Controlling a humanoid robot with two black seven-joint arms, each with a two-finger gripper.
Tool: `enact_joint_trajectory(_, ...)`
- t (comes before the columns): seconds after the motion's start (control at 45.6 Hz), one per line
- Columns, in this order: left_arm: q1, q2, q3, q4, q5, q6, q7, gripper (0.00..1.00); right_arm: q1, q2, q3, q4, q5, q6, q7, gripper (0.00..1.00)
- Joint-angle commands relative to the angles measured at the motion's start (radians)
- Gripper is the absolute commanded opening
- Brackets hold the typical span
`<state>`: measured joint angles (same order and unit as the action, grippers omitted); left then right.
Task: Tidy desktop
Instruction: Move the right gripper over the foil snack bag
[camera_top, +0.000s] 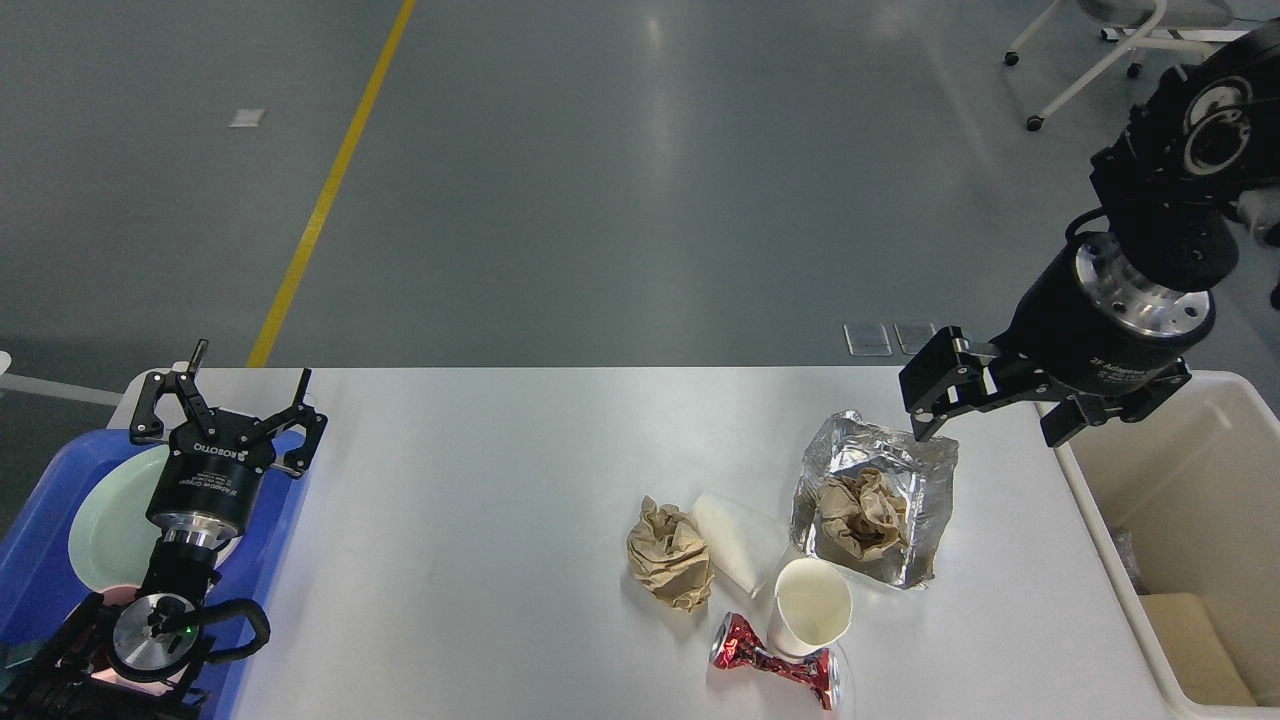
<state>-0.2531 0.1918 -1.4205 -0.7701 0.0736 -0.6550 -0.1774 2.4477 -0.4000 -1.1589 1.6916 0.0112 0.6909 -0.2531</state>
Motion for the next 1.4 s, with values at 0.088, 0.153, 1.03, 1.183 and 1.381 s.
enact_joint_trajectory(0.088, 0.000, 0.000, 0.000, 0.000, 0.000, 0.000, 0.001, 0.96, -0.004, 0.001, -0.005, -0.006, 0.000, -0.002, 0.000, 0.99)
enact_joint_trajectory(0.153, 0.000, 0.000, 0.000, 0.000, 0.000, 0.000, -0.001, 0.96, -0.012, 0.001, -0.007, -0.016, 0.000, -0.007, 0.000, 0.99)
enact_joint_trajectory(1.03, 0.000, 0.000, 0.000, 0.000, 0.000, 0.000, -0.001, 0.96, -0.906, 0.171, 0.217, -0.757, 0.038, -0.134, 0.000, 1.00)
enact_joint_trajectory(1.183, 0.000, 0.000, 0.000, 0.000, 0.000, 0.000, 0.000, 0.96, -1.024, 0.207, 0.263, -0.878, 0.036, -0.160, 0.000, 1.00)
enact_joint_trajectory(1.381, 0.000, 0.000, 0.000, 0.000, 0.000, 0.000, 0.001, 0.96, -1.110, 0.250, 0.275, -0.932, 0.036, -0.235, 0.000, 1.00)
